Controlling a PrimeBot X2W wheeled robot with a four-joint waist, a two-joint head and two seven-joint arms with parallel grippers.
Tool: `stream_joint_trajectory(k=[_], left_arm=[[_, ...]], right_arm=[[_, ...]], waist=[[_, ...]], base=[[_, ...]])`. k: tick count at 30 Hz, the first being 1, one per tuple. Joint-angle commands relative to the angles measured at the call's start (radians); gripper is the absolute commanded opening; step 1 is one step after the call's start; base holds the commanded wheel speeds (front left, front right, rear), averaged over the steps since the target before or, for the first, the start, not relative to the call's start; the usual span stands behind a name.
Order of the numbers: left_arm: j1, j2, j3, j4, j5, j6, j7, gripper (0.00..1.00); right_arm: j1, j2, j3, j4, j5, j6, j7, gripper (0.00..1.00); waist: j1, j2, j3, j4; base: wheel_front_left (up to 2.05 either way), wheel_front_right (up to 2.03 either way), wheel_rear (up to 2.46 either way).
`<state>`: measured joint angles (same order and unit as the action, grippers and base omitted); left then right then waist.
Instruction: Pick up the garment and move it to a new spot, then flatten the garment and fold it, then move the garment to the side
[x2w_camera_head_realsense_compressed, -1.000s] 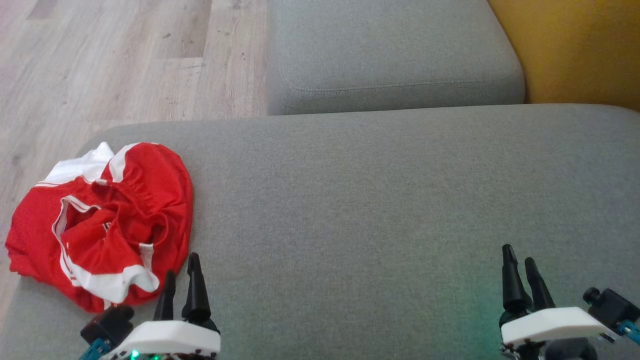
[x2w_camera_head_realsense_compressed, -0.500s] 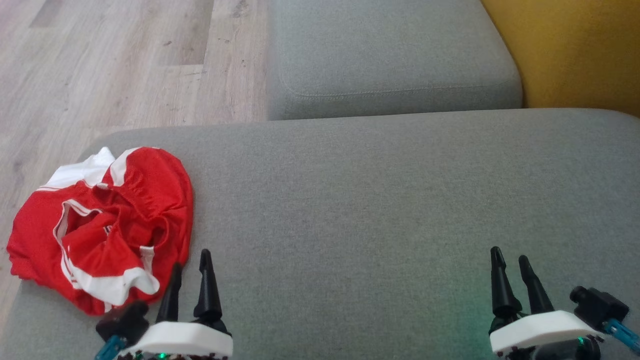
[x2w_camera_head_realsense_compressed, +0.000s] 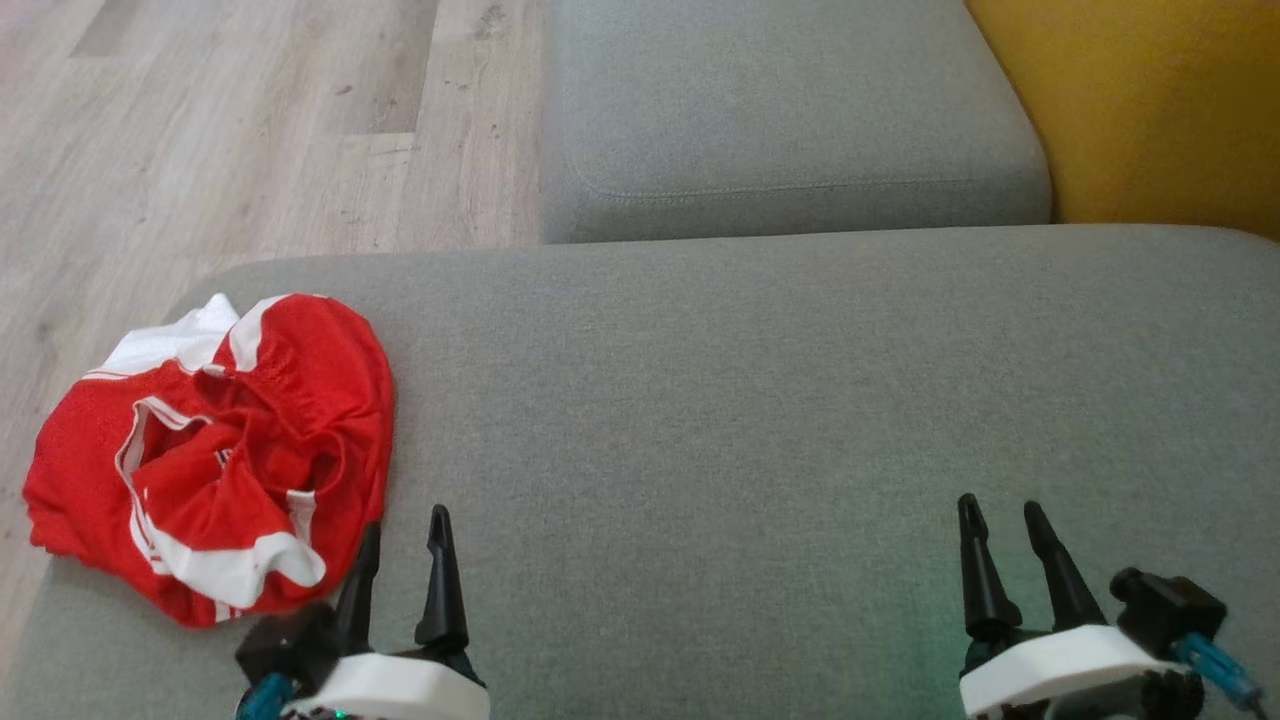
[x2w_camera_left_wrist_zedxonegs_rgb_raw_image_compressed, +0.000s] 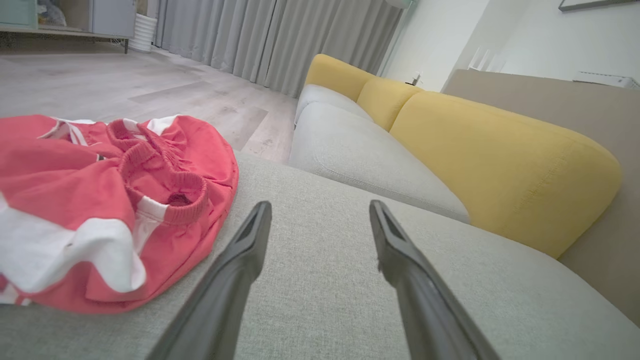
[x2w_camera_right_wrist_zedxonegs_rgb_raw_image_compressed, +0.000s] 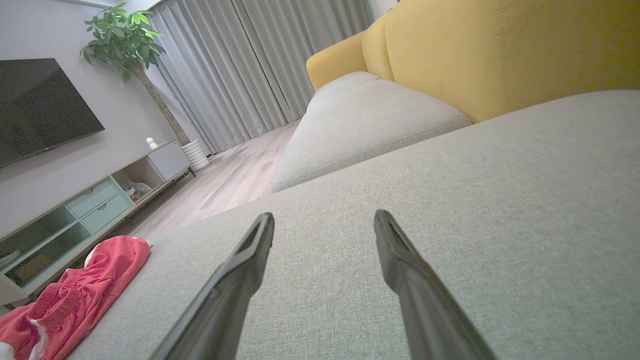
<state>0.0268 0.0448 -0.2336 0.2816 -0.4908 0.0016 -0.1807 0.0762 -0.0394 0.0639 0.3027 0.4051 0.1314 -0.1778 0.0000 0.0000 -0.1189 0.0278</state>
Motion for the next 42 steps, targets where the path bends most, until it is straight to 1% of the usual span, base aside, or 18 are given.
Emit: stream_joint_trajectory(k=[1, 9, 14, 18, 23, 34, 42], left_arm=[[-0.057, 0.004, 0.011, -0.031, 0.031, 0.011, -0.016, 1.0], [-0.061, 0.005, 0.002, -0.024, 0.14, 0.036, -0.04, 1.0], [-0.064, 0.005, 0.001, -0.015, 0.205, 0.066, -0.055, 1.0], [-0.071, 0.005, 0.007, 0.008, 0.244, 0.078, -0.067, 1.0], [-0.076, 0.005, 0.01, 0.035, 0.285, 0.105, -0.081, 1.0], [-0.079, 0.005, 0.024, 0.064, 0.253, 0.119, -0.081, 1.0], [-0.078, 0.005, 0.03, 0.077, 0.252, 0.125, -0.081, 1.0]], right_arm=[[-0.026, -0.009, 0.029, -0.04, -0.031, -0.001, -0.02, 1.0], [-0.024, -0.01, 0.052, -0.043, -0.131, -0.001, -0.043, 1.0], [-0.022, -0.01, 0.065, -0.043, -0.192, -0.001, -0.058, 1.0], [-0.019, -0.01, 0.075, -0.044, -0.241, -0.001, -0.07, 1.0], [-0.014, -0.011, 0.084, -0.043, -0.301, -0.001, -0.084, 1.0], [-0.006, -0.011, 0.079, -0.038, -0.303, -0.001, -0.084, 1.0], [0.001, -0.011, 0.079, -0.035, -0.3, -0.001, -0.084, 1.0]], waist=[[0.0, 0.0, -0.002, 0.0], [0.0, 0.0, -0.012, 0.002], [0.0, 0.0, -0.018, 0.003], [0.0, 0.0, -0.023, 0.005], [0.0, 0.0, -0.031, 0.008], [0.0, 0.0, -0.034, 0.012], [0.0, 0.0, -0.035, 0.015]], base=[[0.0, 0.0, 0.0], [0.0, 0.0, 0.0], [0.0, 0.0, 0.0], [0.0, 0.0, 0.0], [0.0, 0.0, 0.0], [0.0, 0.0, 0.0], [0.0, 0.0, 0.0]])
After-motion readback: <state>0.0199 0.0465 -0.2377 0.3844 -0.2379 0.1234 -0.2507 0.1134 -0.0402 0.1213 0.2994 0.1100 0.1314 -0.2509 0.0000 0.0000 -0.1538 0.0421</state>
